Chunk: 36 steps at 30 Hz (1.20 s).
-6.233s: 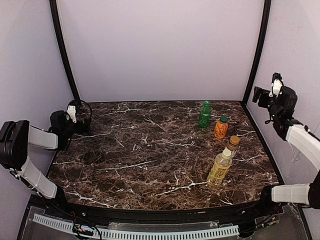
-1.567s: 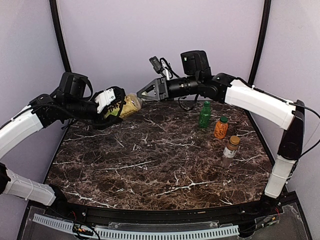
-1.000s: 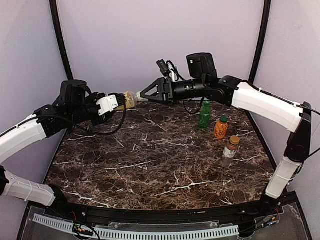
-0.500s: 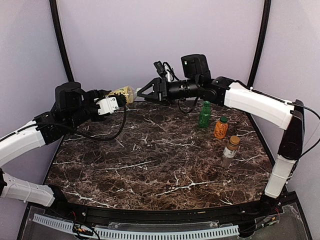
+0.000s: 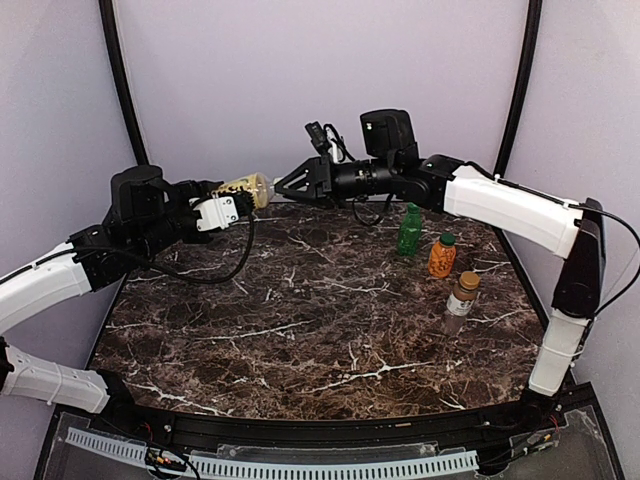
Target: Unscrew the bottle caps
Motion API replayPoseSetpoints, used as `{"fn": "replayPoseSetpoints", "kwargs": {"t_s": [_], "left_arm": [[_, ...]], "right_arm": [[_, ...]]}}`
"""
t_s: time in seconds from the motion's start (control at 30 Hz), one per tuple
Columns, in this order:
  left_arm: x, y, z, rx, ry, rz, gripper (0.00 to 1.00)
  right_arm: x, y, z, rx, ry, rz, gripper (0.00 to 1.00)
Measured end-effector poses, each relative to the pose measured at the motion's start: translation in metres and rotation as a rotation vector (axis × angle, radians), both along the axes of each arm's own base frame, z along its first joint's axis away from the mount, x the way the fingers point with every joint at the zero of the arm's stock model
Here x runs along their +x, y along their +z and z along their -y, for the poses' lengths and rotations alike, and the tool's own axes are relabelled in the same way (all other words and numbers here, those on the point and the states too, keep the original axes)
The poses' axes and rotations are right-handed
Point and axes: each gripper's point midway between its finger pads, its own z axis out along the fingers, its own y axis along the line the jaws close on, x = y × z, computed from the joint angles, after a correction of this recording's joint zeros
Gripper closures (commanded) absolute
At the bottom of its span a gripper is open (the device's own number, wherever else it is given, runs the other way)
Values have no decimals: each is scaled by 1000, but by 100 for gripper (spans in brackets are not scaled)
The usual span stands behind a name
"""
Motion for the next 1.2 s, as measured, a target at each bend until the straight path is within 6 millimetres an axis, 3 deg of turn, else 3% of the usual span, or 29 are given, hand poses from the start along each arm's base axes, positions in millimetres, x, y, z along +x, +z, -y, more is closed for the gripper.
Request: {"fn": "replayPoseSetpoints", "kwargs": {"t_s": [0.1,0.23,0.37,0.6,0.77,0.87,1.2], "left_arm": [[0,0,0,-1,0,1,60],[0,0,0,-3,0,4,60],[0,0,1,0,-1,5,60],[-1,-1,2,7,-8,6,60],[-2,-4,3,10,-15,1,60],[-2,-3,4,5,-18,1,60],[-2,-10,3,27,-16,-11,60]], "right_arm": [[0,2,0,6,1,0,79],[0,2,0,9,10,5,68],[0,2,0,10,12,2,67],[-1,3,0,14,16,6,55],[0,4,0,18,9,6,69],[0,5,0,21,16,8,64],[-1,-7,0,9,16,-4,63]]}}
